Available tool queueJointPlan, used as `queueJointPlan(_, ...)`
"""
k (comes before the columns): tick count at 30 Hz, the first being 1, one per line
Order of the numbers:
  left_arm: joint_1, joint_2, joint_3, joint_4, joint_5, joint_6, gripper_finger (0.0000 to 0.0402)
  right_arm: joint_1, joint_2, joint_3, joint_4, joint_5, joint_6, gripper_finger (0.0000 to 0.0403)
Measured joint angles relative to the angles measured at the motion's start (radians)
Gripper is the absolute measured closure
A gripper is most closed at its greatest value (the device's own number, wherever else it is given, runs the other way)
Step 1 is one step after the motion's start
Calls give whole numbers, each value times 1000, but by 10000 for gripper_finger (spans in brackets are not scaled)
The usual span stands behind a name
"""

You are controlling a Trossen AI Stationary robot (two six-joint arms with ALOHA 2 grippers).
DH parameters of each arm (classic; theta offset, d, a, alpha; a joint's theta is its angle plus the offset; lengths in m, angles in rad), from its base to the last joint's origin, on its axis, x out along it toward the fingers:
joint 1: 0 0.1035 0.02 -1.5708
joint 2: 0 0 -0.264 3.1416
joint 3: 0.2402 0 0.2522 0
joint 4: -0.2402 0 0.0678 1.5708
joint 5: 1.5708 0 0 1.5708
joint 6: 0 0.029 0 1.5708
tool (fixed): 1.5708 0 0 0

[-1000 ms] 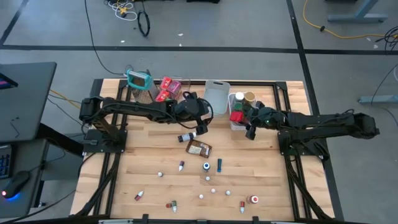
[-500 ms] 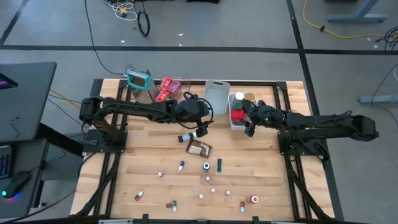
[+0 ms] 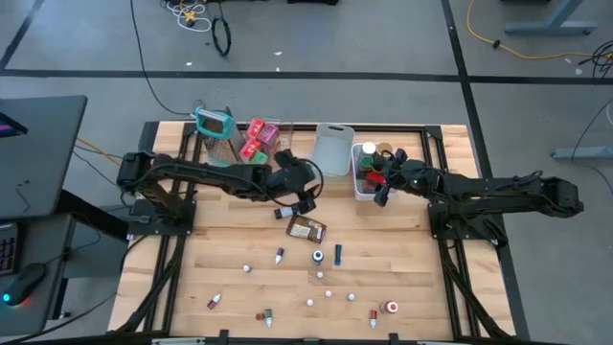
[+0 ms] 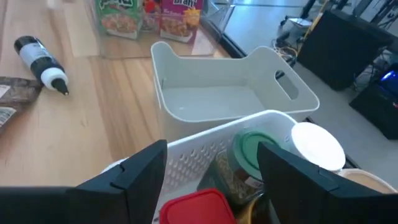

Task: Pick & Place Kitchen Items
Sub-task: Put the orange spice pack into the white bin

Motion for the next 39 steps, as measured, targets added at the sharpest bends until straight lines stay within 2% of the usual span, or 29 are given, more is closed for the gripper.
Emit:
queueJointPlan(3, -27, -39, 0, -88, -89, -43, 116, 1, -5, 0, 30, -5, 0, 142)
queueJointPlan(5, -45, -76, 0, -153, -146, -61, 116, 5, -6, 0, 92, -45, 1, 142)
queueJointPlan(9, -77, -161, 0, -284, -256, -107, 116, 23, -6, 1, 276, -233, 4, 142)
queueJointPlan(13, -91, -257, -1, -387, -237, -113, 116, 54, -6, 1, 404, -415, 34, 142)
queueJointPlan(17, -90, -358, -45, -372, -187, -111, 116, 90, -6, 1, 458, -465, 39, 142)
queueJointPlan(20, -90, -427, -146, -275, -158, -92, 116, 111, -5, 1, 466, -464, 41, 142)
queueJointPlan(22, -90, -465, -239, -175, -100, -67, 116, 122, -5, 1, 478, -464, 41, 142)
queueJointPlan(29, -91, -464, -574, 437, 258, -55, 116, 144, -3, 1, 508, -464, 50, 142)
queueJointPlan(31, -91, -443, -647, 548, 353, -29, 116, 147, -2, 1, 509, -464, 52, 142)
queueJointPlan(36, -90, -353, -747, 792, 441, -38, 116, 149, 7, 2, 515, -464, 53, 142)
queueJointPlan(39, -91, -287, -762, 829, 443, -89, 116, 149, 11, 2, 522, -464, 53, 142)
